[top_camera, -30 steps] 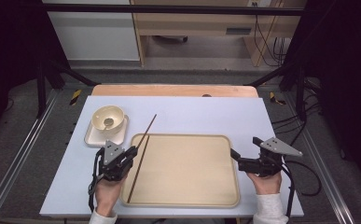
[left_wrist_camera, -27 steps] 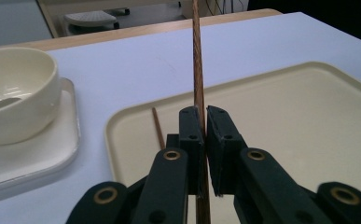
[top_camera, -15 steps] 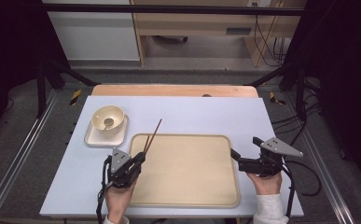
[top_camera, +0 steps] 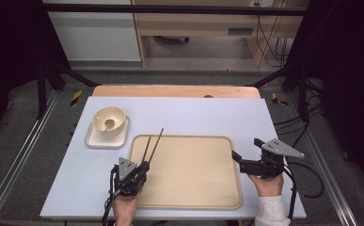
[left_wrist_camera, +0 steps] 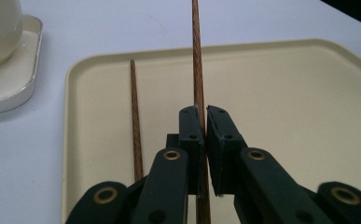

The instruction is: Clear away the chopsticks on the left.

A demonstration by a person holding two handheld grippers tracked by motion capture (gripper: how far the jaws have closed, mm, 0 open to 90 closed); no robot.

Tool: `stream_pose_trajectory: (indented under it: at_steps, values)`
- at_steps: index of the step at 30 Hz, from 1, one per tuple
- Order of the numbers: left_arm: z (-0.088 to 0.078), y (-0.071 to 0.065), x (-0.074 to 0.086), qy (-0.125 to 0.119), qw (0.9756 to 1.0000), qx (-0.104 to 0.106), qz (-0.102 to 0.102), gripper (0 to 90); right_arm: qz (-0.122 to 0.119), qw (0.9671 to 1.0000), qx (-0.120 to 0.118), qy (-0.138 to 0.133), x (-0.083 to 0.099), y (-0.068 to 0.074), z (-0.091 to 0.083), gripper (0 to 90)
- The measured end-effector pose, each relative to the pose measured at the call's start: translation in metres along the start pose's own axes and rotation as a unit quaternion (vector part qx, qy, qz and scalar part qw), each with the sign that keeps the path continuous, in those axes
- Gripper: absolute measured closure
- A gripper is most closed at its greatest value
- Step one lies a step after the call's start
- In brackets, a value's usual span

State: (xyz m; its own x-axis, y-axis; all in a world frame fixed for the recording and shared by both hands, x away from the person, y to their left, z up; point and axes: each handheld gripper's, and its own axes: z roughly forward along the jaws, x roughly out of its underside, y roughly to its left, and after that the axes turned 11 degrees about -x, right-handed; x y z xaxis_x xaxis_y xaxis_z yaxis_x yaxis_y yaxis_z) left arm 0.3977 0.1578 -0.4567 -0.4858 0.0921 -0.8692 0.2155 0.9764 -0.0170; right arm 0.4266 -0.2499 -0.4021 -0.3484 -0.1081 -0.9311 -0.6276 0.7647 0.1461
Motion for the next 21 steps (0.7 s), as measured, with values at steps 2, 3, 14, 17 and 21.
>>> stream_pose_trajectory:
  at_steps: [2, 3, 14, 17, 21]
  values:
    - [0.001, 0.001, 0.002, 0.006, 1.0, -0.007, -0.001, 84.6, 0.0, 1.0, -0.001, 0.001, 0.0, 0.0, 0.0, 3.5]
    - [0.001, 0.001, 0.002, 0.006, 1.0, -0.007, -0.001, 84.6, 0.0, 1.0, -0.001, 0.001, 0.0, 0.0, 0.0, 3.5]
    - [0.012, -0.003, 0.009, 0.036, 0.999, -0.024, 0.009, 84.6, 0.001, 1.0, 0.0, 0.004, 0.001, 0.0, 0.001, 3.5]
    - [0.015, -0.003, 0.012, 0.046, 0.9984, -0.029, 0.011, 84.5, -0.001, 1.0, 0.0, 0.006, 0.001, 0.0, 0.002, 3.5]
    - [0.018, -0.003, 0.014, 0.055, 0.9979, -0.031, 0.012, 84.5, -0.001, 1.0, 0.0, 0.006, 0.001, 0.0, 0.002, 3.5]
